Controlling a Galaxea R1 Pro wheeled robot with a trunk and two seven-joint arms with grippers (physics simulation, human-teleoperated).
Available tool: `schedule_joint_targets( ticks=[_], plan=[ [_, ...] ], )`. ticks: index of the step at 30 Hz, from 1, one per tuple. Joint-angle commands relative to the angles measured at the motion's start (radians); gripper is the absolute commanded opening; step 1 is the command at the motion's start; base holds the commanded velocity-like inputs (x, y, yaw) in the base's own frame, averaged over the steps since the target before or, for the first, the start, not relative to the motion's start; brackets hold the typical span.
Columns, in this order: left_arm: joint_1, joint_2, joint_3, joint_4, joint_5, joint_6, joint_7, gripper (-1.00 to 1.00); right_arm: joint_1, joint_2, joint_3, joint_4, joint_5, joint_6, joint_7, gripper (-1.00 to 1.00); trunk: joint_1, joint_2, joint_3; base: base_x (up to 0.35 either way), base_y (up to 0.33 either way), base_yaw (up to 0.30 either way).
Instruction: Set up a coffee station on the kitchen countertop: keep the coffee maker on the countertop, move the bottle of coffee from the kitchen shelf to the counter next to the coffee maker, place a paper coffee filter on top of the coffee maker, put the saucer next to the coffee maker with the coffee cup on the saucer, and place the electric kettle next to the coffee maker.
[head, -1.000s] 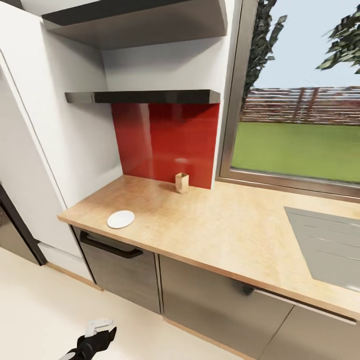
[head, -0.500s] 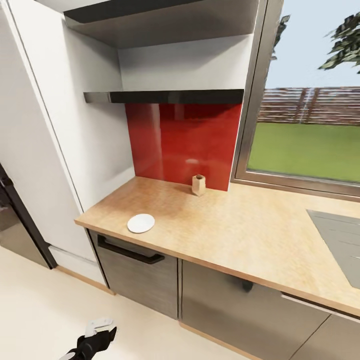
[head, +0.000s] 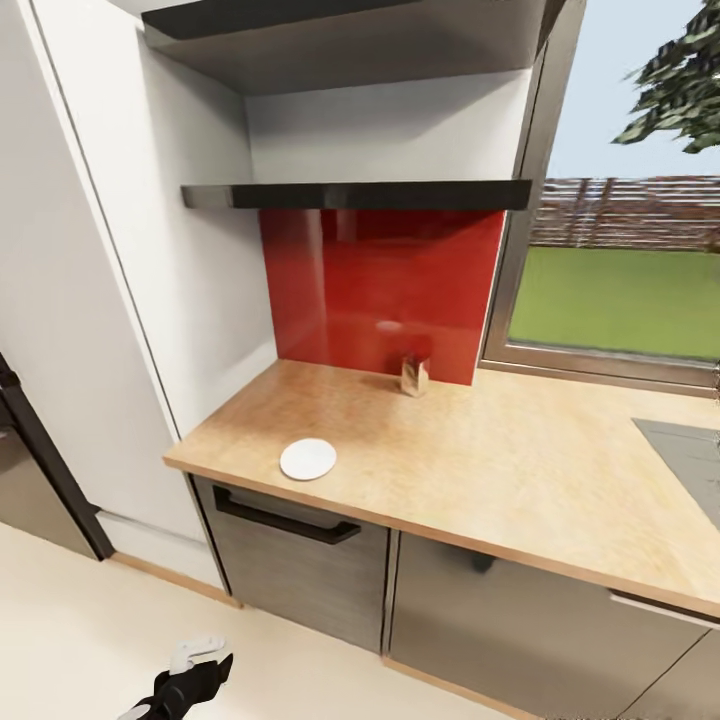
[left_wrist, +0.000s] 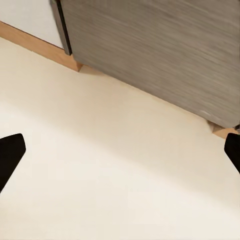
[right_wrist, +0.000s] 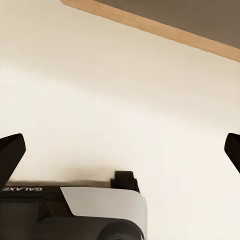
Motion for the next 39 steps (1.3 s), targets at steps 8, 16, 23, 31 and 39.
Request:
schedule_joint_targets(
  ticks=[8, 16, 23, 31, 39],
  plan=[
    [0.000, 0.000, -0.008, 0.001, 0.011, -0.003, -0.004, 1.00, -0.001, 0.000, 0.008, -0.001, -0.009, -0.002, -0.004, 1.00, 0.000, -0.001, 0.005, 0.080, 0.333, -0.226],
    [0.000, -0.001, -0.008, 0.001, 0.011, -0.003, -0.004, 1.00, -0.001, 0.000, 0.007, -0.001, -0.009, 0.000, -0.006, 1.00, 0.000, -0.001, 0.010, 0.011, 0.332, -0.211],
    [0.000, -0.001, -0.008, 0.001, 0.011, -0.003, -0.004, 1.00, -0.001, -0.001, 0.007, 0.000, -0.009, -0.002, -0.006, 1.00, 0.000, -0.001, 0.010, 0.001, 0.155, -0.028],
    [0.000, -0.005, -0.018, -0.018, 0.012, -0.004, -0.009, 1.00, -0.001, -0.001, 0.011, -0.001, -0.008, -0.003, -0.005, 1.00, 0.000, -0.001, 0.010, -0.105, 0.004, -0.001],
    [0.000, 0.015, -0.010, -0.187, 0.010, -0.005, -0.267, 1.00, -0.001, 0.029, 0.229, -0.255, 0.216, -0.004, -0.005, 1.00, 0.000, -0.001, 0.010, -0.007, 0.000, 0.000]
  ],
)
